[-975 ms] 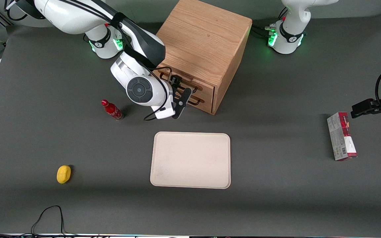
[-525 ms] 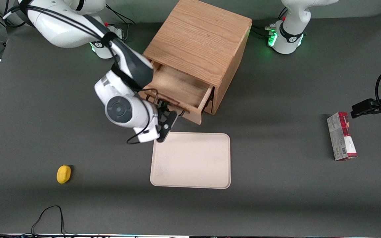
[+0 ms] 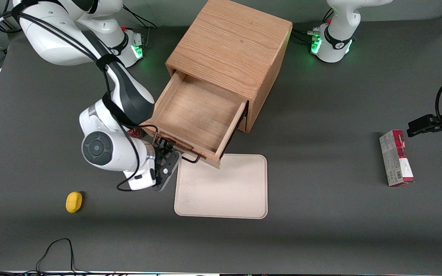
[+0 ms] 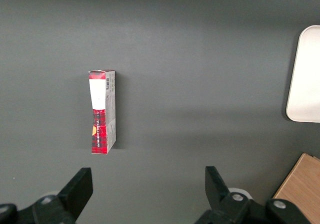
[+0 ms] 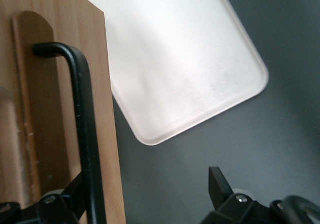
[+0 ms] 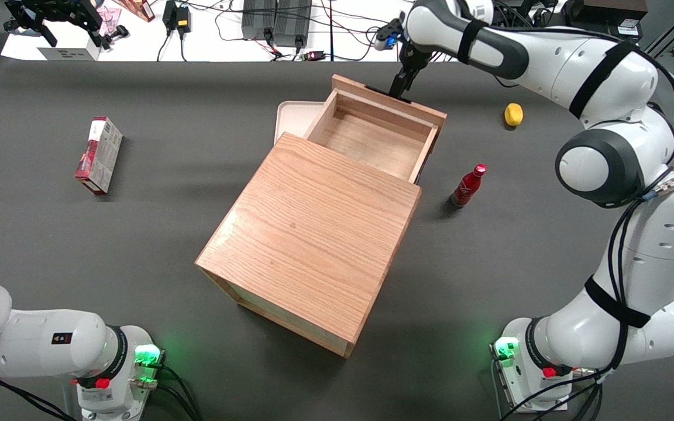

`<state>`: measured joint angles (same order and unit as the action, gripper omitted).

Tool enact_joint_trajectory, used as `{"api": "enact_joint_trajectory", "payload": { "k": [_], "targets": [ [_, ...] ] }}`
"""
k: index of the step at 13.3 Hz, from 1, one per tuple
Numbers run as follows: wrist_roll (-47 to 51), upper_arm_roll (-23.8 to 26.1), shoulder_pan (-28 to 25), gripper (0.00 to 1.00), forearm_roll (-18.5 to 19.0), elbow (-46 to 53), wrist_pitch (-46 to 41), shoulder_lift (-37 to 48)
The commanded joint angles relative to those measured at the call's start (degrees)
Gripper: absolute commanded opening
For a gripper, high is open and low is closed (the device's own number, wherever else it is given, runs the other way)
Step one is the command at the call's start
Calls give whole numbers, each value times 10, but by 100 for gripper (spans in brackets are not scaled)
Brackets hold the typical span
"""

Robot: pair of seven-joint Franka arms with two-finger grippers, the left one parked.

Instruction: Open upper drawer

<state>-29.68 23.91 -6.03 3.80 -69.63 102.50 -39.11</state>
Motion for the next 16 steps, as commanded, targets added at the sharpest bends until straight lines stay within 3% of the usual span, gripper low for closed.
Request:
{"api": "enact_joint_trajectory", "payload": {
  "k": [1, 5, 9, 11, 13, 16],
  "targets": [
    [-6, -7, -7, 100, 13, 37, 1, -16],
    [-6, -29, -7, 100, 14, 92, 1, -6],
    [-4, -48, -5, 100, 11, 92, 17, 69],
    [45, -80, 11, 100, -8, 38, -31, 134],
    [135, -139, 10, 100, -69, -34, -79, 218],
    [237, -180, 10, 100, -71, -228, -77, 374]
  ]
}}
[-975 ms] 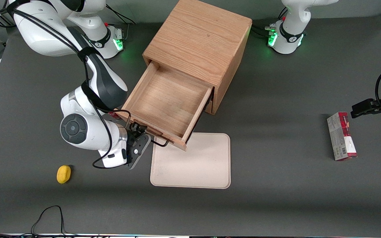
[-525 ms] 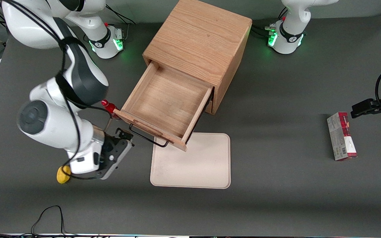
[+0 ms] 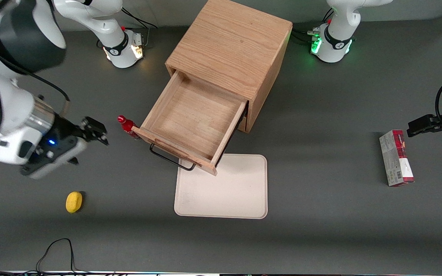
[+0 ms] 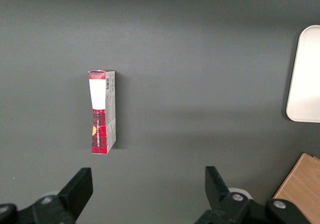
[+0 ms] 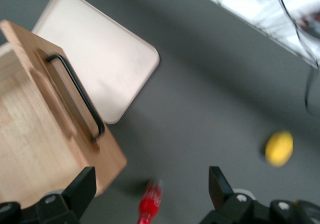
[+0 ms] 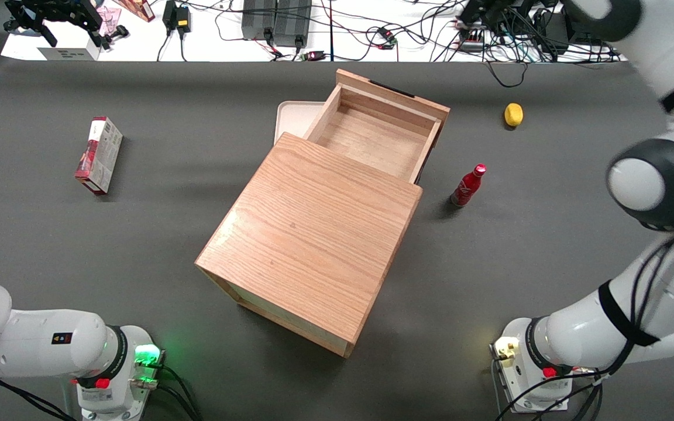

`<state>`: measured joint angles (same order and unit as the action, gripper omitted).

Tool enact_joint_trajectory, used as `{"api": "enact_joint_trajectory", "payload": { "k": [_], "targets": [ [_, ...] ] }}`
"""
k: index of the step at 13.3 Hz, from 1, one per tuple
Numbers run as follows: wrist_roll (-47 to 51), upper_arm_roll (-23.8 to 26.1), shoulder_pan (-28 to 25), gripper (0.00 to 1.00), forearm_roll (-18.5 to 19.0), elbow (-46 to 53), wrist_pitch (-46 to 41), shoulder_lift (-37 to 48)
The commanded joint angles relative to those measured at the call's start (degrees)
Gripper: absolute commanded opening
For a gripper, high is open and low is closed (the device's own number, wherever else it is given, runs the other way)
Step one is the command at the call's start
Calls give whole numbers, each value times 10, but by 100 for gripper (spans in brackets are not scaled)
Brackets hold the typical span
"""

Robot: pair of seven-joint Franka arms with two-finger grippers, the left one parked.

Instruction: Open upper drawer

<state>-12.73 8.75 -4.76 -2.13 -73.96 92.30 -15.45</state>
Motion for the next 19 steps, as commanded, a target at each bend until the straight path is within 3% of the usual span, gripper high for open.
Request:
{"api": "enact_joint_trajectory", "payload": {
  "k": [1, 3, 5, 7, 13, 15, 19],
  "targets": [
    [91, -39, -3, 100, -10, -245, 37, 185],
    [111, -66, -2, 100, -10, -326, 45, 265],
    [112, -67, -1, 100, 37, -329, 25, 276],
    [112, -67, 0, 100, 48, -327, 19, 276],
    [174, -65, -1, 100, 40, -310, 9, 263],
    [185, -73, 0, 100, -10, -308, 9, 264],
    [208, -82, 0, 100, -10, -302, 11, 262]
  ]
}}
